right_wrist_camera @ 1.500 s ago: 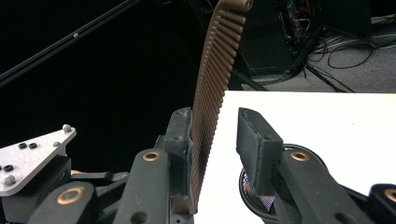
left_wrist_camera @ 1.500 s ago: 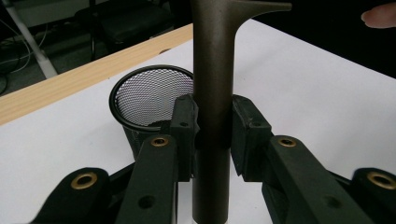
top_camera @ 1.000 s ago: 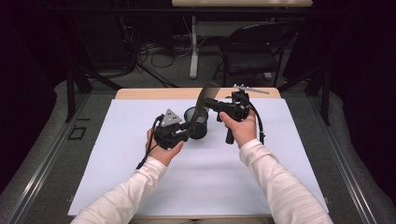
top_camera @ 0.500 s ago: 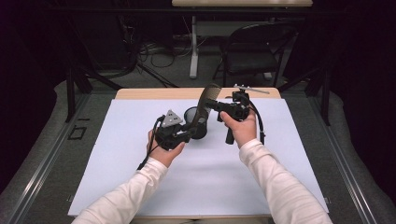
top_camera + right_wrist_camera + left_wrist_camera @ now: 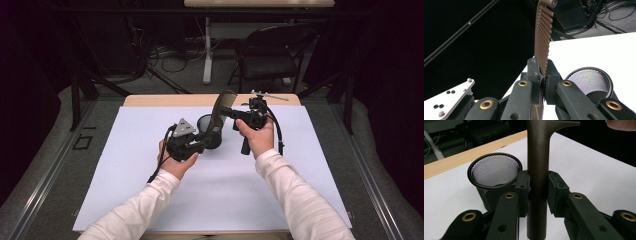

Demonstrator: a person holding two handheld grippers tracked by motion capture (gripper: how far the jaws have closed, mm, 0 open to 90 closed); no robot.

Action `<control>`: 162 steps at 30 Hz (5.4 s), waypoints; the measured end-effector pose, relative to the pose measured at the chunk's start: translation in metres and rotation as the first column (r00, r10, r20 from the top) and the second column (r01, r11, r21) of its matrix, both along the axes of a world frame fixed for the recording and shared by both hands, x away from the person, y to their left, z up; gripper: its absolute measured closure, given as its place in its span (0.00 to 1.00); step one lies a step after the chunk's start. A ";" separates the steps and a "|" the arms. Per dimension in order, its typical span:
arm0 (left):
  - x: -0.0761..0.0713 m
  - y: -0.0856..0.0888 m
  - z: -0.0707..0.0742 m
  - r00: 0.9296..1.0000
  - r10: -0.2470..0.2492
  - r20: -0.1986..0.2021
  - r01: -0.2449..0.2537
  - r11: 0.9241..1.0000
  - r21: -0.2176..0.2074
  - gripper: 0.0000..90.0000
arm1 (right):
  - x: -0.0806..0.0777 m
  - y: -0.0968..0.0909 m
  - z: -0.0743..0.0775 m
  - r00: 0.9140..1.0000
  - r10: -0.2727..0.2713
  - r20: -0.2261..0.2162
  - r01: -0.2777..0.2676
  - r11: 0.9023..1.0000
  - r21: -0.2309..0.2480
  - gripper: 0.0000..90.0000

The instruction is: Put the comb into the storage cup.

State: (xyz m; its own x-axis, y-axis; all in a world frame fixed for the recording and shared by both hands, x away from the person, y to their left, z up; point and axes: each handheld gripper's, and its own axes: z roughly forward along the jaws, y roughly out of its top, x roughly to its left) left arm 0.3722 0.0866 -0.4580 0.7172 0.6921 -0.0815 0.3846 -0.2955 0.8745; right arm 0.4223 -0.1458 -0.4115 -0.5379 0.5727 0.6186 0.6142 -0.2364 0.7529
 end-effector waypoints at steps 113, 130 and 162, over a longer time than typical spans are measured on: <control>0.012 0.026 0.001 0.996 0.080 0.030 -0.080 0.997 0.007 0.35 | 0.000 -0.005 0.023 0.968 -0.078 0.237 0.115 0.982 -0.150 0.97; 0.012 0.030 0.001 0.999 0.046 0.016 -0.046 0.999 -0.007 0.23 | 0.005 0.001 0.034 0.960 -0.078 0.268 0.127 0.977 -0.173 0.97; 0.012 0.033 0.004 0.999 0.035 0.005 -0.035 0.998 -0.055 0.05 | 0.023 0.007 0.039 0.927 -0.127 0.354 0.215 0.951 -0.222 0.97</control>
